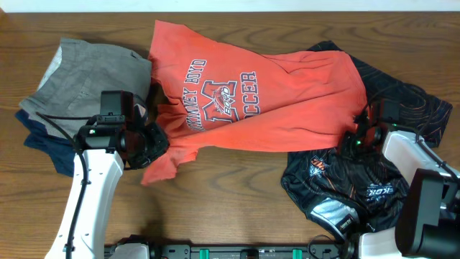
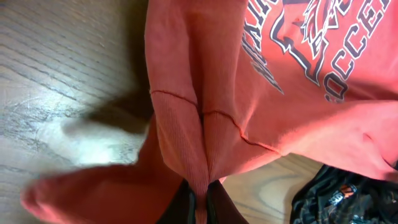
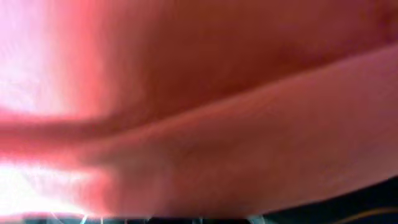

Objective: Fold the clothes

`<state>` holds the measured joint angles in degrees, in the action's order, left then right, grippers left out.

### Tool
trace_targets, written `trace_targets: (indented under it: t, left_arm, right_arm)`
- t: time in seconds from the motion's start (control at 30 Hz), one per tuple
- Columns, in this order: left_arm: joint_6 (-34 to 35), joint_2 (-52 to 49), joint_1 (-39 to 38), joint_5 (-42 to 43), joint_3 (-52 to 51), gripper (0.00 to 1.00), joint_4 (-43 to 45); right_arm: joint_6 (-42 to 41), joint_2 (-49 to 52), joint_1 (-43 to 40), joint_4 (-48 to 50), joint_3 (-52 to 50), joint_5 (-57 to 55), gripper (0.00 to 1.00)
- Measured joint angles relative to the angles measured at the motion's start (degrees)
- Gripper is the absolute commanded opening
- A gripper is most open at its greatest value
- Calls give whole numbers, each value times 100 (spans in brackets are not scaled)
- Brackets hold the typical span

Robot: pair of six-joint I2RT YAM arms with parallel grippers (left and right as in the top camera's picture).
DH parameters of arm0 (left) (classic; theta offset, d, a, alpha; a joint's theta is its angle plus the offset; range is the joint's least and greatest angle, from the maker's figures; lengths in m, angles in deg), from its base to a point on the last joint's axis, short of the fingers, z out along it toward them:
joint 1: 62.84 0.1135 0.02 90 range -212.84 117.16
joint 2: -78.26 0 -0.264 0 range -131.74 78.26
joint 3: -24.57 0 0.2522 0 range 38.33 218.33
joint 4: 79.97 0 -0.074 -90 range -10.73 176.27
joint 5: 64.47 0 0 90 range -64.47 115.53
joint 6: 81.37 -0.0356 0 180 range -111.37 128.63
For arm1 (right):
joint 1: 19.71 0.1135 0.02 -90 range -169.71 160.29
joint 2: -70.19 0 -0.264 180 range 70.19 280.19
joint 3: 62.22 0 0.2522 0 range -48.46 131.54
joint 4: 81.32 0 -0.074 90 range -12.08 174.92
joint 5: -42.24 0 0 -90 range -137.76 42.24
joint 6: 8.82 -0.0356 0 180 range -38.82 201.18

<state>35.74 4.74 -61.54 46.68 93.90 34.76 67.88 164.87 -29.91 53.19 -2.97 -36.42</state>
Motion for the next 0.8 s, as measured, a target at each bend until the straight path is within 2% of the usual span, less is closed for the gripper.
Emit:
trace_targets:
  t: [0.13,0.27,0.4,0.6,0.73,0.8]
  left_arm:
    - [0,0,0,-15,2,6,-2]
    - [0,0,0,-22,2,6,-17]
    - [2,0,0,-39,2,6,-20]
    - [0,0,0,-52,2,6,-24]
    - [0,0,0,-55,2,6,2]
    - [0,0,0,-55,0,6,52]
  right_arm:
    - [-494,144,-328,459,170,-693,11]
    - [-804,326,-1172,579,402,-1493,10]
    - [-1141,553,-2236,4,835,-2247,10]
    - [-1403,695,-3659,-669,2002,-3023,11]
    - [-1447,695,-4284,-955,2782,-2806,7]
    - [-1241,695,-4461,-813,2990,-2015,13]
